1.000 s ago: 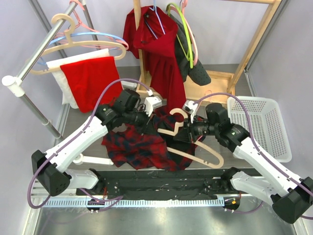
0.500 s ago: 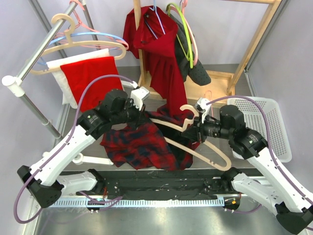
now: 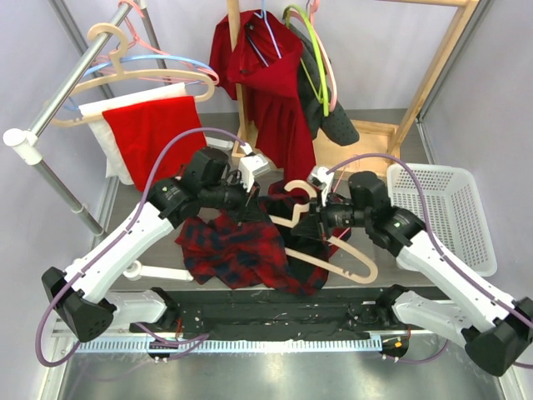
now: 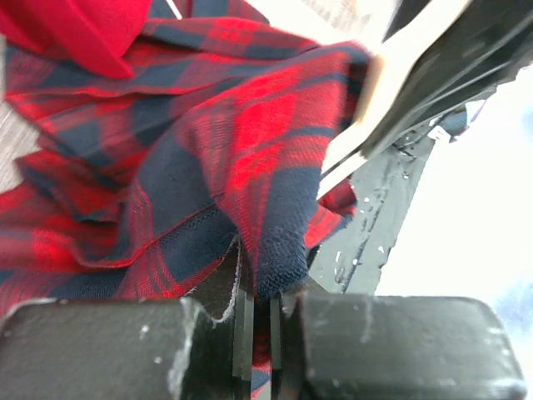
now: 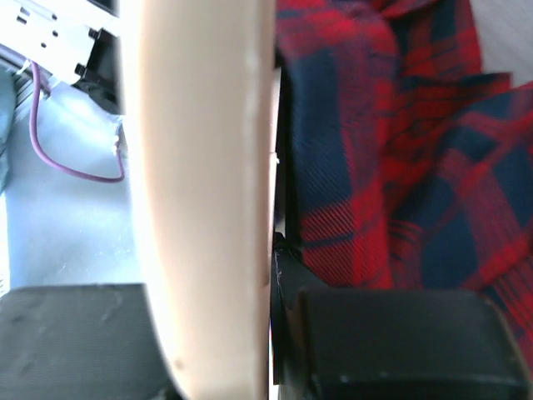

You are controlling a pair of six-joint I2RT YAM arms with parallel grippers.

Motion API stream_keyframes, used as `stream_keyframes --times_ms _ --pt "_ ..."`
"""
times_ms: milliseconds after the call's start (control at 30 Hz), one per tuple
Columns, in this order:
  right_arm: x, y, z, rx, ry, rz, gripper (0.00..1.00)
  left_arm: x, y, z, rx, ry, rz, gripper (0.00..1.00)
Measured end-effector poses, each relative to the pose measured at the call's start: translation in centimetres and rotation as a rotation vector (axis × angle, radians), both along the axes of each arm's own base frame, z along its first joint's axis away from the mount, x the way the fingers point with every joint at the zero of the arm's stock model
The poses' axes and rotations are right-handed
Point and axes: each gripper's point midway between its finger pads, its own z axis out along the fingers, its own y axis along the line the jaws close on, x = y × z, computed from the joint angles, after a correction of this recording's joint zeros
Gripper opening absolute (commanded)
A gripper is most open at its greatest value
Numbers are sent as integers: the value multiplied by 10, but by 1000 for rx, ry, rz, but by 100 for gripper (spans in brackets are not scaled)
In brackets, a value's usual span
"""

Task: Place the skirt on the hanger
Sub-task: Hang the skirt on the hanger.

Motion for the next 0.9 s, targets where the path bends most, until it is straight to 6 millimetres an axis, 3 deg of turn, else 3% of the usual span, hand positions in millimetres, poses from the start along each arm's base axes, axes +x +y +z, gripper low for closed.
stream_keyframes --times_ms 67,100,133,233,367,500,700,900 --pt "0 10 -7 0 14 28 1 -1 -1 2 -6 0 -11 12" --pt "0 14 -8 3 17 39 1 -1 -1 2 -6 -1 -12 20" --pt "0 18 -8 8 14 50 1 0 -1 2 -5 -5 -14 39" --pt "0 24 -5 30 -5 66 1 -2 -3 3 -12 -5 -35 59" --pt "0 27 -5 46 -19 73 1 -7 -6 6 -26 -5 -68 63" --pt "-4 23 -2 58 -41 68 1 5 0 3 11 -38 8 66" --pt "-10 13 6 79 -92 35 1 36 29 15 55 -168 250 77" --pt "-13 11 5 92 -102 37 1 32 49 32 -9 -247 342 81"
